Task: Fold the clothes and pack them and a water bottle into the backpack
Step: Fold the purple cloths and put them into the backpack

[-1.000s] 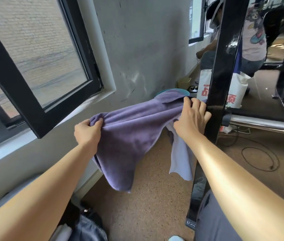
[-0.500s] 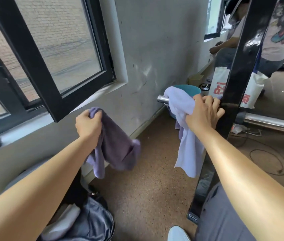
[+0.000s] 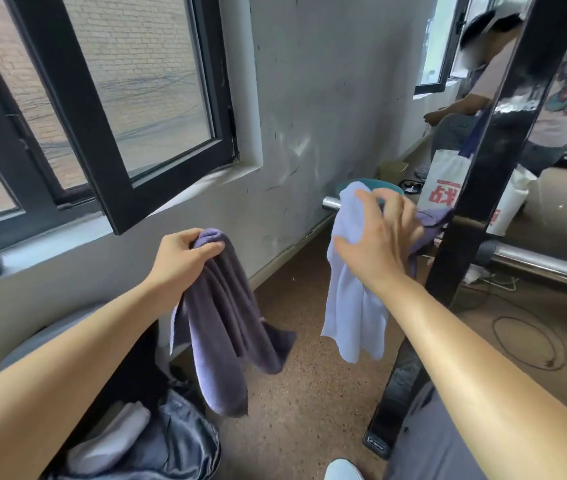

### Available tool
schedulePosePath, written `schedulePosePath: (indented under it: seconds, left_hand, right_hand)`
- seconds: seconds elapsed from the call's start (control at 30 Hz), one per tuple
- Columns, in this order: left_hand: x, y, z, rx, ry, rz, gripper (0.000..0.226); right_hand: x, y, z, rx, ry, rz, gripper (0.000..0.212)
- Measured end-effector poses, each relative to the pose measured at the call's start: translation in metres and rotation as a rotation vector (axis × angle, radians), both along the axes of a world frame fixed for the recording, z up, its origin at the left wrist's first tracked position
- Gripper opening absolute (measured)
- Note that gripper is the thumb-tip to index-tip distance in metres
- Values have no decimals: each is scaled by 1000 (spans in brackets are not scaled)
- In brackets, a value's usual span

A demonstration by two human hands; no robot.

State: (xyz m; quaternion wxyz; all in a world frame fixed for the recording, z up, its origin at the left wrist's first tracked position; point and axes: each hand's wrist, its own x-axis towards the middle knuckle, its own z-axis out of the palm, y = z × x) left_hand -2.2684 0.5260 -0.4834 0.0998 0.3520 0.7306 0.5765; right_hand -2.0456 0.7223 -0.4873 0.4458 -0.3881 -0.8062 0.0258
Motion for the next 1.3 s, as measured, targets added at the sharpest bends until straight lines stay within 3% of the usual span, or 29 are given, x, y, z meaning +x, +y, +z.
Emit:
schedulePosePath:
  seconds: [0.07, 0.17, 0.27, 0.4, 0.5, 0.53, 0.6, 0.73, 0.9, 1.1, 1.2, 1.3]
  left_hand:
    - [-1, -9, 2, -70, 42, -81, 7]
    - [-1, -27, 5, -144, 92, -211, 4]
    - [0, -45, 11, -197, 141, -283, 19]
    - [-3, -70, 18, -267, 295, -369, 7]
    - [-13, -88, 12, -314, 387, -359, 32]
    - [-18, -95, 7, -325, 395, -337, 27]
    - [-23, -109, -4, -363, 411, -272, 2]
    - [-36, -129, -26, -382, 380, -121, 12]
    - [-55, -140, -37, -551, 587, -27, 26]
    - [-69, -147, -48, -724, 710, 199, 38]
    - [-74, -152, -48, -666, 710, 249, 29]
    - [-70, -154, -45, -539, 711, 214, 12]
  right_hand:
    - [-10, -27, -1, -56, 3, 255, 62]
    - [-33, -59, -12, -298, -134, 547, 61]
    - [-59, -76, -22, -504, -224, 759, 60]
    - [-94, -89, -25, -823, -200, 1028, 40]
    - [-113, -102, -31, -987, -294, 1145, 23]
    - [-118, -107, -35, -1025, -326, 1170, 21]
    - [-125, -117, -41, -1099, -382, 1211, 20]
    - [-140, -131, -52, -1152, -473, 1234, 4]
    - [-157, -130, -68, -1103, -433, 1156, 15]
    - [-160, -121, -78, -924, -433, 984, 23]
    - [-159, -115, -81, -895, -400, 889, 41]
    - [-152, -117, -80, -914, -408, 940, 28]
